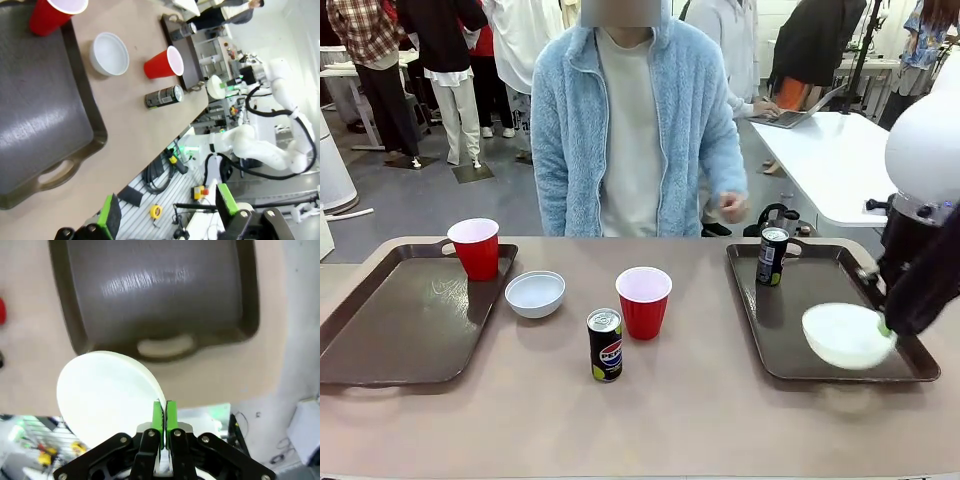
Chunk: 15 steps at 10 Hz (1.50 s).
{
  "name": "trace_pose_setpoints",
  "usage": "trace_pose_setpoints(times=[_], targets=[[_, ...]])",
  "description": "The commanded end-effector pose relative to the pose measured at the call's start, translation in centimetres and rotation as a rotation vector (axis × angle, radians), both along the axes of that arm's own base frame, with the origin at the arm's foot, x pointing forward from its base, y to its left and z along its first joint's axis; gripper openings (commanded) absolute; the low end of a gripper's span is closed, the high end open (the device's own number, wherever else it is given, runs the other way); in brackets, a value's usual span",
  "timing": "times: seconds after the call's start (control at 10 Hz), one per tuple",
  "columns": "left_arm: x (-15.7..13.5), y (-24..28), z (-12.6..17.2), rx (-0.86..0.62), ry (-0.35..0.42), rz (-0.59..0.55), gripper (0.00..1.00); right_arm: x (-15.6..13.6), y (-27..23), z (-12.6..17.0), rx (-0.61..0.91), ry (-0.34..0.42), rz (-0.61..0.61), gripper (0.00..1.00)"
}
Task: Prepare tableware on both trays.
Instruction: Pick up a Picnic Bowl from the table and place it on a Handle tray.
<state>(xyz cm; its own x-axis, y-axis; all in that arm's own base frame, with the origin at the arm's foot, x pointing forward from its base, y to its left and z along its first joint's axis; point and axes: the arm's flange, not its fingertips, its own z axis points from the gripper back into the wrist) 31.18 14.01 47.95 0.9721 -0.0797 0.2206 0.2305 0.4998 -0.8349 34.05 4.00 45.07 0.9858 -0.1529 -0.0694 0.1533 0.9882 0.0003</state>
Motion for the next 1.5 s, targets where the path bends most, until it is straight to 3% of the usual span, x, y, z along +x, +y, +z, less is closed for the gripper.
trace_pose_setpoints(times=[0.0, 0.2, 0.4, 0.8, 1.1, 1.2, 1.3, 1.4], targets=[[0.0, 0.0, 0.1, -0.006, -0.006, -0.003, 1.00, 6.8, -0.7, -1.3, 0.056, -0.046, -0.109, 0.00], [0.0, 0.0, 0.1, -0.006, -0.006, -0.003, 1.00, 11.0, -1.9, -3.3, 0.073, -0.069, -0.145, 0.00], [0.0, 0.0, 0.1, -0.006, -0.006, -0.003, 1.00, 13.1, -3.0, -5.3, 0.067, -0.076, -0.168, 0.00], [0.0, 0.0, 0.1, -0.006, -0.006, -0.003, 1.00, 14.2, -4.5, -8.8, 0.097, -0.048, -0.193, 0.00], [0.0, 0.0, 0.1, -0.006, -0.006, -0.003, 1.00, 13.7, -4.8, -9.5, 0.094, -0.027, -0.206, 0.00], [0.0, 0.0, 0.1, -0.006, -0.006, -0.003, 1.00, 13.3, -4.6, -8.8, 0.092, -0.035, -0.194, 0.57], [0.0, 0.0, 0.1, -0.006, -0.006, -0.003, 1.00, 12.1, -3.8, -7.8, 0.096, -0.051, -0.175, 0.58], [0.0, 0.0, 0.1, -0.006, -0.006, -0.003, 1.00, 10.3, -2.8, -6.1, 0.081, -0.068, -0.155, 1.00]])
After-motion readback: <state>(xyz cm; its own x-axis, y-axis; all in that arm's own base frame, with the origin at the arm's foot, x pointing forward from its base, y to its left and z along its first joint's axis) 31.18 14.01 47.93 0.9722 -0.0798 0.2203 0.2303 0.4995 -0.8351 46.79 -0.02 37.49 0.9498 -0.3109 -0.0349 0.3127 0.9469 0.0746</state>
